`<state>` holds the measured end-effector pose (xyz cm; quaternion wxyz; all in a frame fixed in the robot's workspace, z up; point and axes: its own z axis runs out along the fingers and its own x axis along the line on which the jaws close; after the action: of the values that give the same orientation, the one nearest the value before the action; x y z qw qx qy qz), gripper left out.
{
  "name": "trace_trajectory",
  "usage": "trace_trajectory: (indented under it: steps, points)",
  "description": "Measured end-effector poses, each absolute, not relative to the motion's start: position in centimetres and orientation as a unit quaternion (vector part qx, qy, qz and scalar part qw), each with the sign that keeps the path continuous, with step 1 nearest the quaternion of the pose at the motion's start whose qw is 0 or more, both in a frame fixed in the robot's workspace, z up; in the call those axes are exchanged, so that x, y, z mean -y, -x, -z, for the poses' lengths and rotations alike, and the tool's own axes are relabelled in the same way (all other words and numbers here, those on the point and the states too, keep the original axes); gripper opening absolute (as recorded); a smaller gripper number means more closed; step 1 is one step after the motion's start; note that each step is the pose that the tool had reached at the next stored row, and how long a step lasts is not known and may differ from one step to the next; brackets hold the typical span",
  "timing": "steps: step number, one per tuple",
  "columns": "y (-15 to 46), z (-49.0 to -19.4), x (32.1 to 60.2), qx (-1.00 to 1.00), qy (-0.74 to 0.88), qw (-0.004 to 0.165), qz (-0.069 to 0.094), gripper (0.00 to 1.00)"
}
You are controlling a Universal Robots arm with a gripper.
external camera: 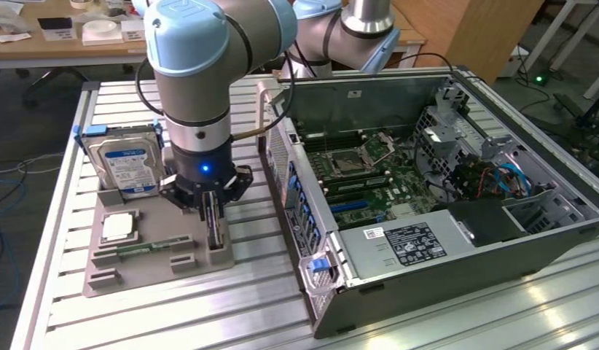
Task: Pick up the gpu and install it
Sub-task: 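Pick up the gpu and move the gpu toward the slot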
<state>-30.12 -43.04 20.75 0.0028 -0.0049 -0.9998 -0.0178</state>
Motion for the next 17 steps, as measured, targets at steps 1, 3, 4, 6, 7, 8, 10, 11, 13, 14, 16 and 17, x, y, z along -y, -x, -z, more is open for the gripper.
trace_trajectory:
  steps: [1,3,4,6,7,8,10,11,13,14,16,17]
  points:
    - [30.08,-20.74,43.04,1.0,0.005,0.003,0.018,0.36]
    - [30.01,-20.74,43.04,1.0,0.005,0.003,0.018,0.29]
    - [29.99,-20.74,43.04,1.0,0.005,0.003,0.018,0.29]
    - [29.95,-20.74,43.04,1.0,0.005,0.003,0.018,0.29]
    - [29.92,-20.74,43.04,1.0,0.005,0.003,0.018,0.29]
    - [29.91,-20.75,43.04,1.0,0.005,0.003,0.018,0.29]
    - [29.91,-20.74,43.04,1.0,0.005,0.003,0.018,0.28]
    - [29.9,-20.74,43.04,1.0,0.005,0.003,0.018,0.28]
    - [29.9,-20.74,43.04,1.0,0.005,0.003,0.018,0.28]
    - [29.9,-20.75,43.04,1.0,0.005,0.003,0.018,0.28]
    - [29.9,-20.74,43.04,1.0,0.005,0.003,0.018,0.28]
    - [29.9,-20.74,43.04,1.0,0.005,0.003,0.018,0.28]
